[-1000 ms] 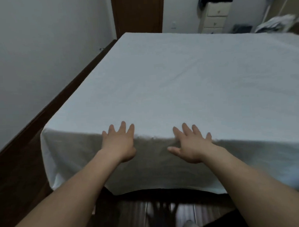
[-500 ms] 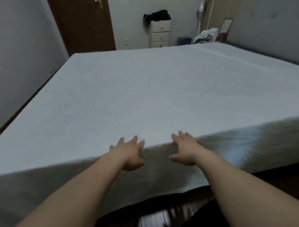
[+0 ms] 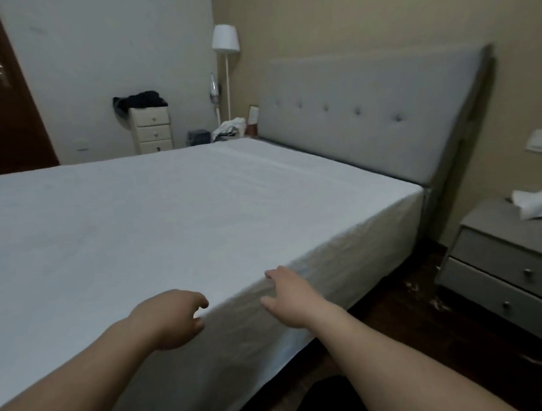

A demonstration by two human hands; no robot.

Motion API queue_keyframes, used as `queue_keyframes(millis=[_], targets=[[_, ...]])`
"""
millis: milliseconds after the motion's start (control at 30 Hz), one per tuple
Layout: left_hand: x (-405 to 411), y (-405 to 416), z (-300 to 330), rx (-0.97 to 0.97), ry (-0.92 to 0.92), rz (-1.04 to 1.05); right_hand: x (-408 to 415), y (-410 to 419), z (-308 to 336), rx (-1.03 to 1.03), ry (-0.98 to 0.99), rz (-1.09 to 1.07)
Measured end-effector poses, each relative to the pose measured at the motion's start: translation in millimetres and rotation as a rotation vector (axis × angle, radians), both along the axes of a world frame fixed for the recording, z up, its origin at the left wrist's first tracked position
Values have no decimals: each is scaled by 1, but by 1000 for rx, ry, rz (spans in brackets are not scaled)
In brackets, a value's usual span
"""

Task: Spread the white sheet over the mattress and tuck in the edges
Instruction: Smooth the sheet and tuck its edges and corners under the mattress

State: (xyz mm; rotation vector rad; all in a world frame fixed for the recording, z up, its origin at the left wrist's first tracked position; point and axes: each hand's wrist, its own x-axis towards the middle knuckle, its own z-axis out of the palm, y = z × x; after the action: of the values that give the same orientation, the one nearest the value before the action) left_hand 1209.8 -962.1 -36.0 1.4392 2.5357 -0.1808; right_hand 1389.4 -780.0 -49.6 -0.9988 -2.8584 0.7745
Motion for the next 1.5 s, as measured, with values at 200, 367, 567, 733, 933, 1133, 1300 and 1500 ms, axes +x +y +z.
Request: queue_keyframes(millis=[200, 367, 567, 733, 933, 1133, 1300, 1500], targets=[[51, 63, 35, 233, 17, -140, 50, 37, 37, 3, 71, -156], [64, 74, 52, 286, 36, -139, 65, 42, 55, 80, 103, -237], [56, 52, 58, 197, 77, -106, 56, 28, 54, 84, 121, -188], [42, 12, 53, 169, 89, -10, 24, 2, 42, 93, 136, -88], [12, -70, 33, 110, 72, 181, -35, -62, 28, 61, 113, 110], [-32, -196, 0, 72, 31, 443, -109, -162, -2, -5, 63, 406], [-61, -314, -27, 77, -8, 666, -178, -262, -32, -18, 55, 629], [-105, -457, -59, 113, 30, 912, -264, -399, -66, 189, 118, 938]])
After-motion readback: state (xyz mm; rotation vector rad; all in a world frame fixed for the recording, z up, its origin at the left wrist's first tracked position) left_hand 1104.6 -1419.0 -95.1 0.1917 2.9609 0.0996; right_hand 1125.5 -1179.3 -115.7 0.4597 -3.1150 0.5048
